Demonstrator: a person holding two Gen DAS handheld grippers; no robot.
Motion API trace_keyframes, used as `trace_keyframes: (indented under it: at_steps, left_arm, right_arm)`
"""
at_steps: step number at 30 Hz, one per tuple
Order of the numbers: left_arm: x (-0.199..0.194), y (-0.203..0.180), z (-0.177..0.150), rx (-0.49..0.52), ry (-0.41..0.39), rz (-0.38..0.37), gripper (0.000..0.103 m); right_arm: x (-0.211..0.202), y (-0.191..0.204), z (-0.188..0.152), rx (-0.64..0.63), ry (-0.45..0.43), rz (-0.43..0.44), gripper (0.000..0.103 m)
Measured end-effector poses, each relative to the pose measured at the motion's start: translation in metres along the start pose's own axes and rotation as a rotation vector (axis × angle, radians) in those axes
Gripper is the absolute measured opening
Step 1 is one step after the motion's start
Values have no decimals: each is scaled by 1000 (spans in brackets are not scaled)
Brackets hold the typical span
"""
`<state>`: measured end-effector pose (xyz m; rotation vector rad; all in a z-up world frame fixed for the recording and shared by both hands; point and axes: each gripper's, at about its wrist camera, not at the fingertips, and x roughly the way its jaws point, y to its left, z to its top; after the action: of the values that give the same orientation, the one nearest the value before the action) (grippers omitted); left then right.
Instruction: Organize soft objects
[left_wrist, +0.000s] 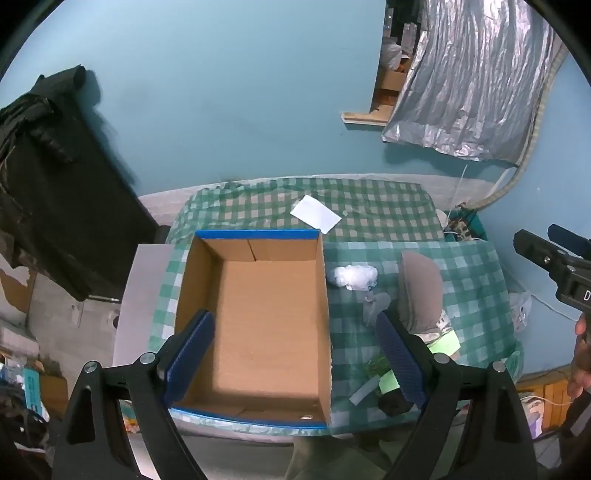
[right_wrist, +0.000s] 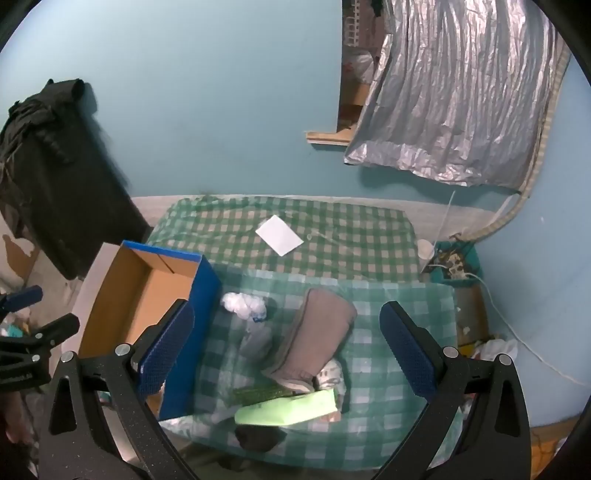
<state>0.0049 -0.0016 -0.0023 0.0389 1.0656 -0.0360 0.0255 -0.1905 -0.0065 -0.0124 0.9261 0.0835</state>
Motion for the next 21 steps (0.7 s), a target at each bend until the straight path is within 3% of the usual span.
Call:
trace_keyframes:
  at_steps: [21]
  left_arm:
    - [5, -8, -3, 2, 11, 1, 90]
  right_arm:
    - [9, 0, -1, -33, 27, 21, 101]
